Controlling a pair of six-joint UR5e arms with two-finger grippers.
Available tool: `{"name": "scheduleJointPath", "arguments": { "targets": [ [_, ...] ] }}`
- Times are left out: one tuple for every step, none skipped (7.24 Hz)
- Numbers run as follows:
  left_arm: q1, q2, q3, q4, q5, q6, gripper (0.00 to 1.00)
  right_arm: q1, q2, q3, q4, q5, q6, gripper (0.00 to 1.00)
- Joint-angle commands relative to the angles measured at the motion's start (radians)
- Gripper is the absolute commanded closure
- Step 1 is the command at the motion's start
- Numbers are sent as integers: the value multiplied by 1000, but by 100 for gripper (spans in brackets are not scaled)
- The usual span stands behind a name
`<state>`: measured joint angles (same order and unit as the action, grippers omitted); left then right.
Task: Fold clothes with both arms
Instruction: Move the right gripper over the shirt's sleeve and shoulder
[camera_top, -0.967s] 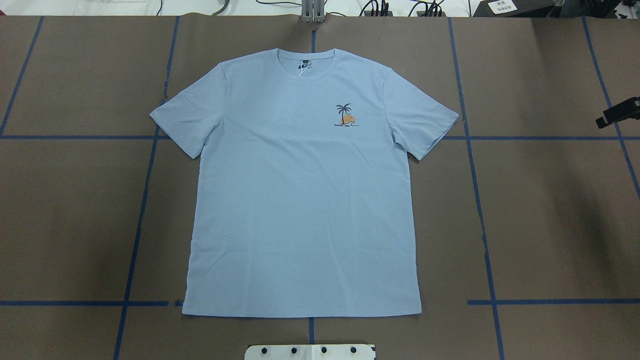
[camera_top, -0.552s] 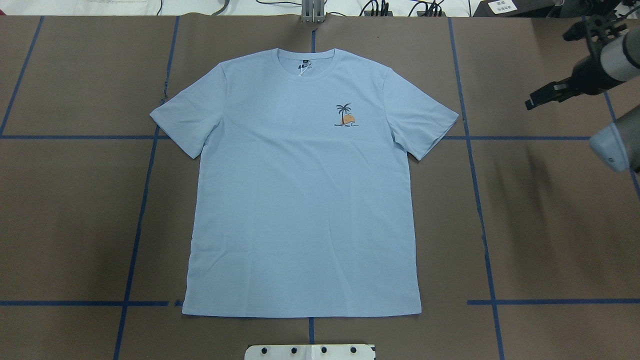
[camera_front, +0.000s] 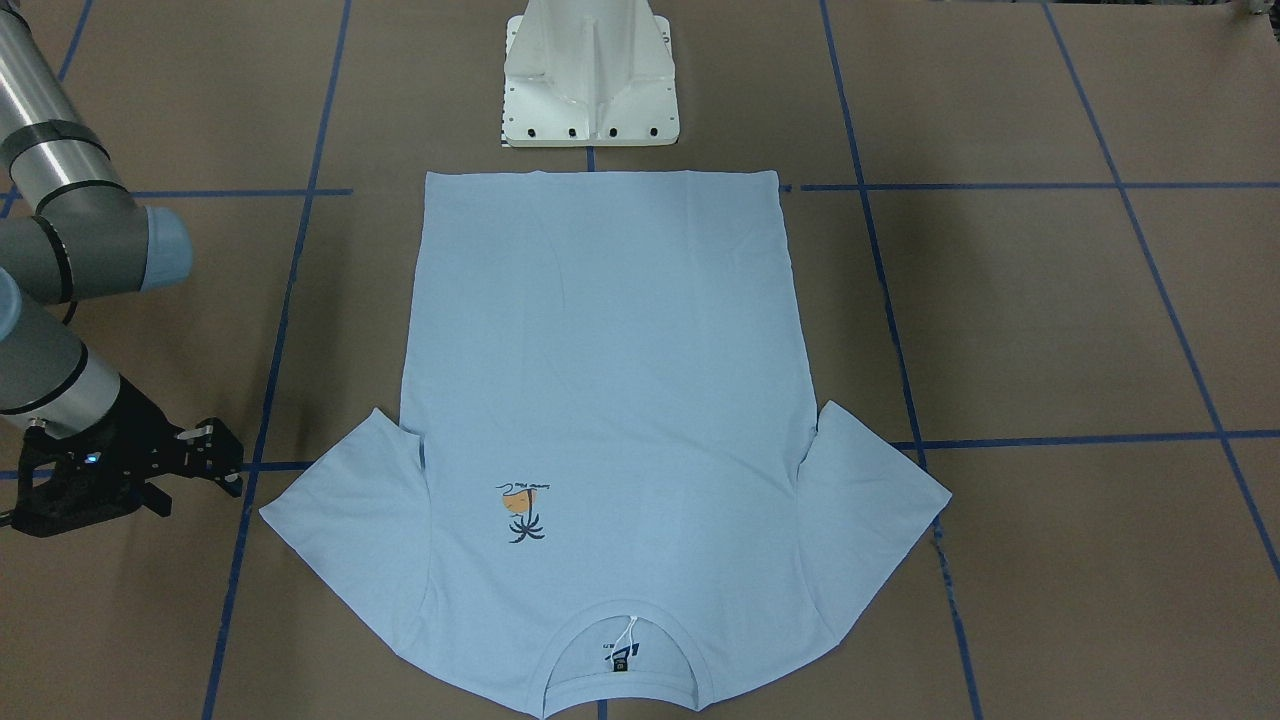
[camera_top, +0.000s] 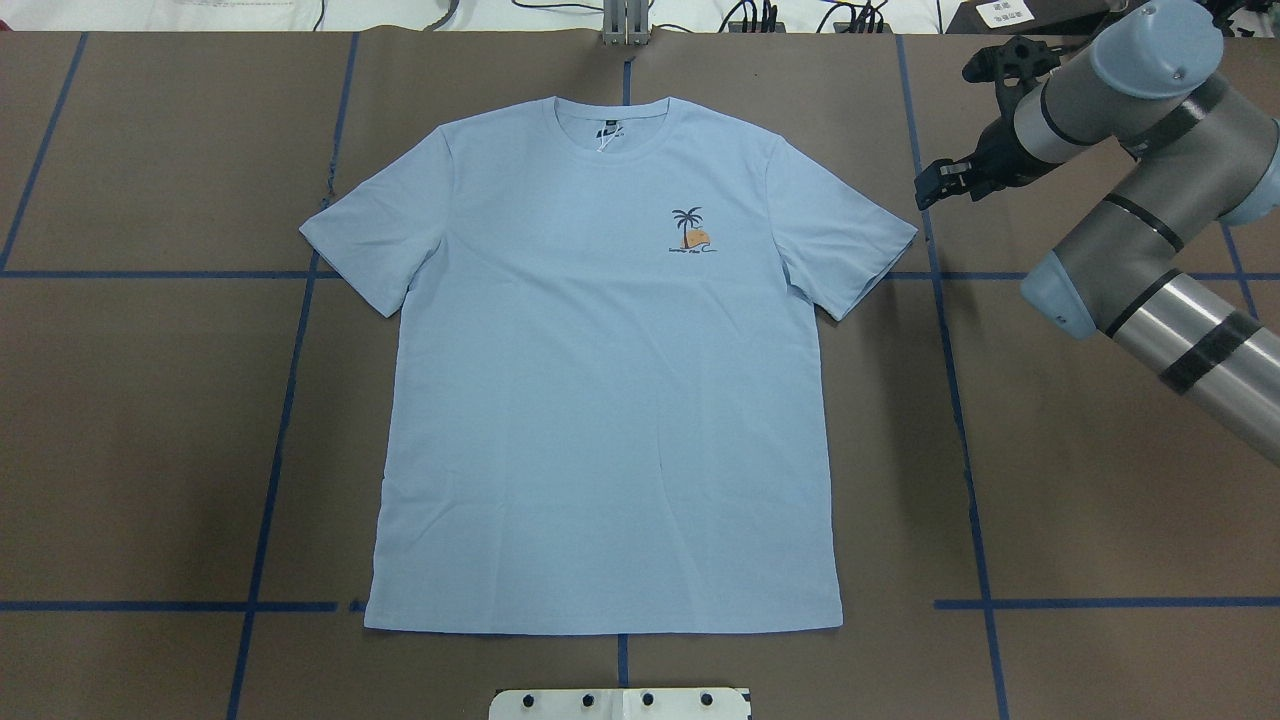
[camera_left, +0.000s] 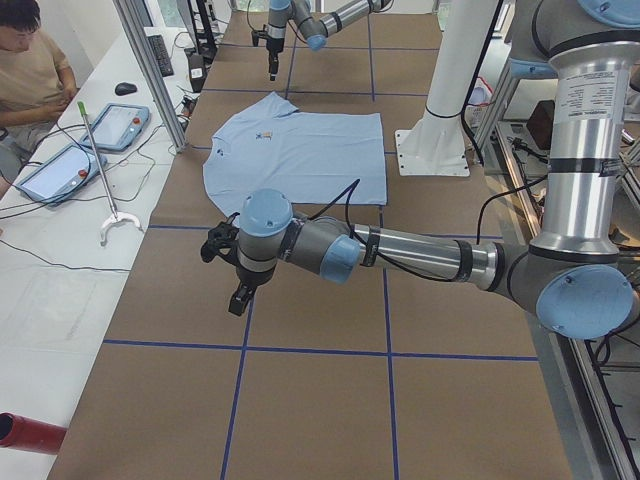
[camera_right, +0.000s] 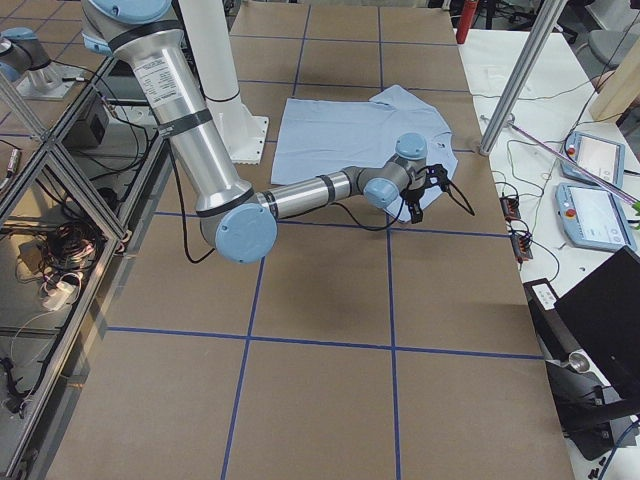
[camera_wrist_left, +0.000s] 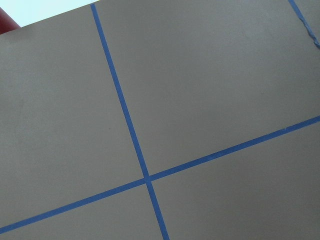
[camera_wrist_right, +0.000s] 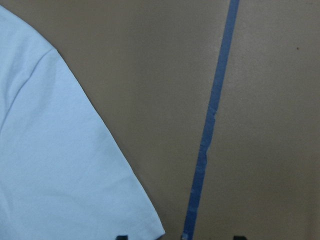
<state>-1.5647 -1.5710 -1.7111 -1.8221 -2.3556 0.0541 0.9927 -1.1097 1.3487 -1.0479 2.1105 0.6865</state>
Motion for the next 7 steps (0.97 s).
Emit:
{"name": "scheduleJointPath", "arguments": {
  "targets": [
    [0,0,5,0,-1,-5,0,-14,34,-45,0,-1,7,16],
    [0,0,1,0,-1,-5,0,-22,56,-101,2,-1,7,15],
    [0,0,4,0,-2,-5,0,-23,57,-109,0,3,7,16],
    [0,-1,2,0,-14,-5,0,-29,57,-118,-1,5,7,16],
    [0,-1,1,-2,-22,-5,0,-38,57,-125,-4,8,7,19],
    [0,-3,-1,0,-24,-5,0,-39,56,-128,-4,17,-1,19],
    [0,-3,-1,-2,-24,-5,0,-43,57,-140,-4,26,-1,19]
  ]
}}
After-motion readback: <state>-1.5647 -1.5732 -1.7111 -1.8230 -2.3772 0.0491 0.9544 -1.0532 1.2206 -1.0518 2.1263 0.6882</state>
